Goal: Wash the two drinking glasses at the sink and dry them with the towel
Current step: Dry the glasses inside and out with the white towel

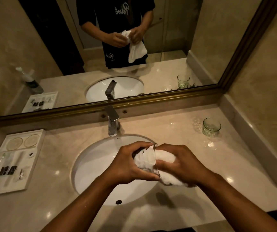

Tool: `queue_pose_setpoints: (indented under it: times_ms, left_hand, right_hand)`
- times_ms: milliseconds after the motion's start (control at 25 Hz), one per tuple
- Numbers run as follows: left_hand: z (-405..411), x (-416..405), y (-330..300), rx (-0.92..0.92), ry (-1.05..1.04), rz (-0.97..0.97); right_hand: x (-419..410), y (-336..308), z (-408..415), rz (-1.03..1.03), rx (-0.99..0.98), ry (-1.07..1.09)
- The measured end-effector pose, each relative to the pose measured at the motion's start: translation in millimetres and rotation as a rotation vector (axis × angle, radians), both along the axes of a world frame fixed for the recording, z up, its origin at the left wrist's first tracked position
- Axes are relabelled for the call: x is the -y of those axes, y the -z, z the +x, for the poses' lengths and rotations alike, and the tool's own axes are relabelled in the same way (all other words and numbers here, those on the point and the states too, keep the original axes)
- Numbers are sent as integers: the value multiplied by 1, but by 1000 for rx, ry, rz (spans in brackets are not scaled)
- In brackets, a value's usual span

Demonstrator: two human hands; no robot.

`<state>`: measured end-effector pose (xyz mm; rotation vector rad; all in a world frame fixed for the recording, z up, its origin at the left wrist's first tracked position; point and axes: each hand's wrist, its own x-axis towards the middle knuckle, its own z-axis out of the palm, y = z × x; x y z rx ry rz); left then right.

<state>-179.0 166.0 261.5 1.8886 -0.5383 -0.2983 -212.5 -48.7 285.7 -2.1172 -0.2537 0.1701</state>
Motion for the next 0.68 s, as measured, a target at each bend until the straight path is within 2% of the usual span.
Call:
queue_pose_setpoints:
  times_ms: [80,160,200,280,360,480,520,560,680]
  left_hand:
    - [2,0,2,-122,22,-24]
    - [9,-2,1,-193,54,-52]
    - [13,-1,1,-213,67,-92]
    - [17,6,-1,-225,7,-216]
    - [20,17,-4,-107,-178,-318]
    - [26,26,6,279,-353,-237]
    - [27,29,10,341,-401,-217]
    - [27,33,13,338,-467,-230]
    - [22,43,19,169,-656,-336]
  right_hand:
    - [-4,2,-2,-171,107,-76]
    - [-5,5,-3,-203,126,-25]
    - [-5,3,-2,-139,93,51]
    - [-5,5,5,123,-48,233]
    - [-10,4,17,370,-224,318]
    - [-17,-1,25,635,-541,254]
    - [-18,-3,24,668,-586,229]
    - [-18,-2,24,650,-577,208]
    - [-23,7,25,457,-389,231]
